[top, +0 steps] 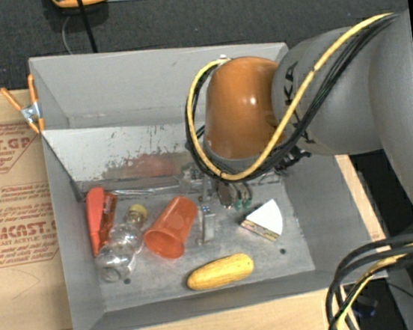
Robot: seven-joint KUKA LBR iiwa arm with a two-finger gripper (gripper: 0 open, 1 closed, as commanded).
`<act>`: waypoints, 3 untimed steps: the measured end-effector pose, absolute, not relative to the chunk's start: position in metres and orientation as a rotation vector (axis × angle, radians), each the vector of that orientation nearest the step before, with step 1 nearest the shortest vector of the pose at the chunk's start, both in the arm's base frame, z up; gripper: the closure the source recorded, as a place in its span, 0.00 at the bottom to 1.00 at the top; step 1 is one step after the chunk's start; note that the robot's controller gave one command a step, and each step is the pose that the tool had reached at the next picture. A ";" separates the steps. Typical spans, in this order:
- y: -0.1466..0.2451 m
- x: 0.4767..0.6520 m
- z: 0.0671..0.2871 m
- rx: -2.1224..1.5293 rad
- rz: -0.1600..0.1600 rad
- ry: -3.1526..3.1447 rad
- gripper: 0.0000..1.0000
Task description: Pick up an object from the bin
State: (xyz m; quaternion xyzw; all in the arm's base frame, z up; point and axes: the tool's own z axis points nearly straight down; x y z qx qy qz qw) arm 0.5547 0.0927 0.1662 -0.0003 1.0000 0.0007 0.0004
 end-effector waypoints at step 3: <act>0.137 0.579 0.071 -0.164 0.004 3.130 1.00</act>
Offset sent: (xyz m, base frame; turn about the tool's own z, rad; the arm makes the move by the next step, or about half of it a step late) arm 0.0220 0.0690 -0.0962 0.1128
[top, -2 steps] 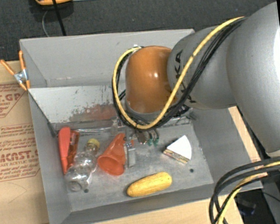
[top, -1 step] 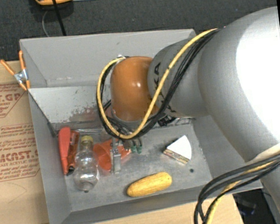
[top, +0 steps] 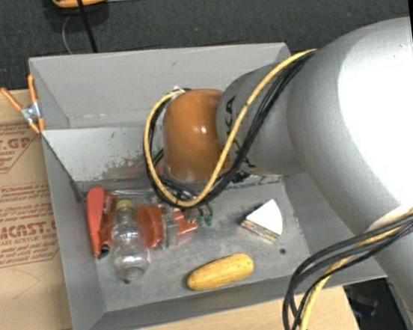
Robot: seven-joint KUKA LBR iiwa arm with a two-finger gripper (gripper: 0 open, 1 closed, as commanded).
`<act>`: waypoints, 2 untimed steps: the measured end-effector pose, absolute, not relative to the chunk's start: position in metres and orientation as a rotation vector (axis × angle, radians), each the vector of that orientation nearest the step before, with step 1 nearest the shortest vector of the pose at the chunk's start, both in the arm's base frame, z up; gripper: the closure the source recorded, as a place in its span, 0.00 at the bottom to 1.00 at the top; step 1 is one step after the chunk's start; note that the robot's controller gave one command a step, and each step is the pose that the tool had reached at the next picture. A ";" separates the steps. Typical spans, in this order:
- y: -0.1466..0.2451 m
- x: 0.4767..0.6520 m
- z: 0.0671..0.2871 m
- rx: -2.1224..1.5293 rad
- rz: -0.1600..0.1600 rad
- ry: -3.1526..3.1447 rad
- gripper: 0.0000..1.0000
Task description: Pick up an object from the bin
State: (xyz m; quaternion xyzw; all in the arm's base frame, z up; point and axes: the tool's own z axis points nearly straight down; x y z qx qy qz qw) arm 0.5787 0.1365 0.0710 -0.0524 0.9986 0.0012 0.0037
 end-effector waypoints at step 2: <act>0.128 0.586 0.226 -0.255 0.005 3.118 1.00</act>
Offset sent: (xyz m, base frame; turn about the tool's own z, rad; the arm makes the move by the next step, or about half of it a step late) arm 0.0058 -0.0097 0.1533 -0.0579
